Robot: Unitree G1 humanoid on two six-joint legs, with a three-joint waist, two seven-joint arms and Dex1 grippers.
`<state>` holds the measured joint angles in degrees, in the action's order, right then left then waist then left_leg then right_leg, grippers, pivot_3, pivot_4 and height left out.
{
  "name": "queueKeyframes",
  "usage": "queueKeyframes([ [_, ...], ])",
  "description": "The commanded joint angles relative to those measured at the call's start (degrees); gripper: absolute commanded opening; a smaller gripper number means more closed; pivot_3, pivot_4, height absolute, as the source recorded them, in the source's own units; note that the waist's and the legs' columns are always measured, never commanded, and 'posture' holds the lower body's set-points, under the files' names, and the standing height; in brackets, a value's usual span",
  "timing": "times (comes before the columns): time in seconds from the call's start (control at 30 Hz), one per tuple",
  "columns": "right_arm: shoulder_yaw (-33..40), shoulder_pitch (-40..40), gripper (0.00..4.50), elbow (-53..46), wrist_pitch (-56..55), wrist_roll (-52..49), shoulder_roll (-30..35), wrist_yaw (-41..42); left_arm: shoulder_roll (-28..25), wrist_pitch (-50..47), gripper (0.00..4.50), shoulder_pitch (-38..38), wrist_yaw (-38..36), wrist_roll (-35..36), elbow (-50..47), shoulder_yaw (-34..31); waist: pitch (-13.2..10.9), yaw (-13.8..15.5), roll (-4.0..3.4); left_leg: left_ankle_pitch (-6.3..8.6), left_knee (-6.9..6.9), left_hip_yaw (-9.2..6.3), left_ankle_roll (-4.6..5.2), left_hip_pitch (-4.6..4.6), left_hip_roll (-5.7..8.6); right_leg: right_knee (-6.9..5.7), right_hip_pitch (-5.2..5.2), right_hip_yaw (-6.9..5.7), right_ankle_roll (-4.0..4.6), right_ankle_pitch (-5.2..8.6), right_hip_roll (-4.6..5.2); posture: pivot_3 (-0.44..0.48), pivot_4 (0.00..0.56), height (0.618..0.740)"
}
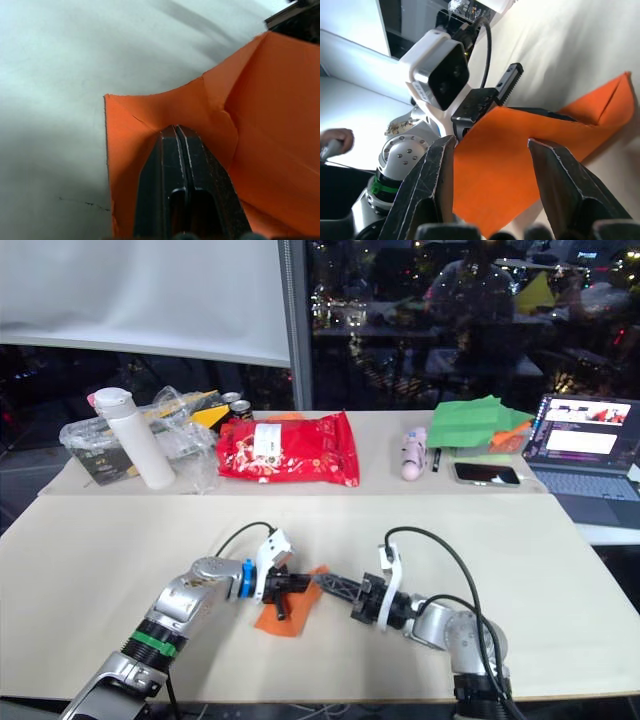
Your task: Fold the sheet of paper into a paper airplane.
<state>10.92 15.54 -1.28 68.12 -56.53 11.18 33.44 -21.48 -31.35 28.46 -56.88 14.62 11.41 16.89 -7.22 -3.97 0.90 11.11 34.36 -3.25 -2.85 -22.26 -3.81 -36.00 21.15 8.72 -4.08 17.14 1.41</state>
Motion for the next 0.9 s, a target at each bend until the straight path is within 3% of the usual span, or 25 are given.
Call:
queueKeyframes([
  [0.03, 2.4, 2.2, 2.54, 2.7, 1.0, -2.1, 0.2, -0.7, -0.4, -0.9, 0.00, -1.4, 1.0, -1.7, 0.4, 0.9, 0.0, 0.0, -0.01, 0.00, 0.00, 0.00, 0.00, 0.00, 0.00, 0.00, 0.00, 0.00, 0.00, 0.00, 0.00, 0.000, 0.150, 0.712],
  [0.7, 7.3, 3.1, 2.54, 5.2, 0.2, -4.6, -2.8, -6.5, -0.8, -1.1, 0.00, -2.8, 1.7, -1.8, -0.9, 0.7, 0.0, -0.1, -0.06, 0.00, -0.05, 0.00, 0.00, 0.00, 0.00, 0.01, 0.01, 0.00, -0.01, 0.00, 0.00, 0.000, 0.150, 0.712],
  [0.83, 8.2, 4.1, 2.54, 3.8, -4.2, -1.1, 0.8, -7.0, -0.9, -0.9, 0.00, -2.7, 1.7, -1.9, -0.6, 0.8, 0.0, 0.0, -0.10, 0.00, -0.05, 0.01, 0.00, -0.01, 0.00, 0.01, 0.01, 0.00, -0.01, 0.00, 0.00, 0.000, 0.150, 0.712],
  [0.9, 5.0, 3.5, 2.54, 0.2, -8.3, 4.0, 5.4, -4.9, -1.0, -0.8, 0.00, -2.7, 1.6, -2.0, -0.6, 1.0, 0.0, 0.0, -0.13, 0.00, -0.05, 0.02, 0.00, -0.01, 0.01, 0.03, 0.01, 0.00, -0.01, 0.00, 0.01, 0.000, 0.150, 0.712],
])
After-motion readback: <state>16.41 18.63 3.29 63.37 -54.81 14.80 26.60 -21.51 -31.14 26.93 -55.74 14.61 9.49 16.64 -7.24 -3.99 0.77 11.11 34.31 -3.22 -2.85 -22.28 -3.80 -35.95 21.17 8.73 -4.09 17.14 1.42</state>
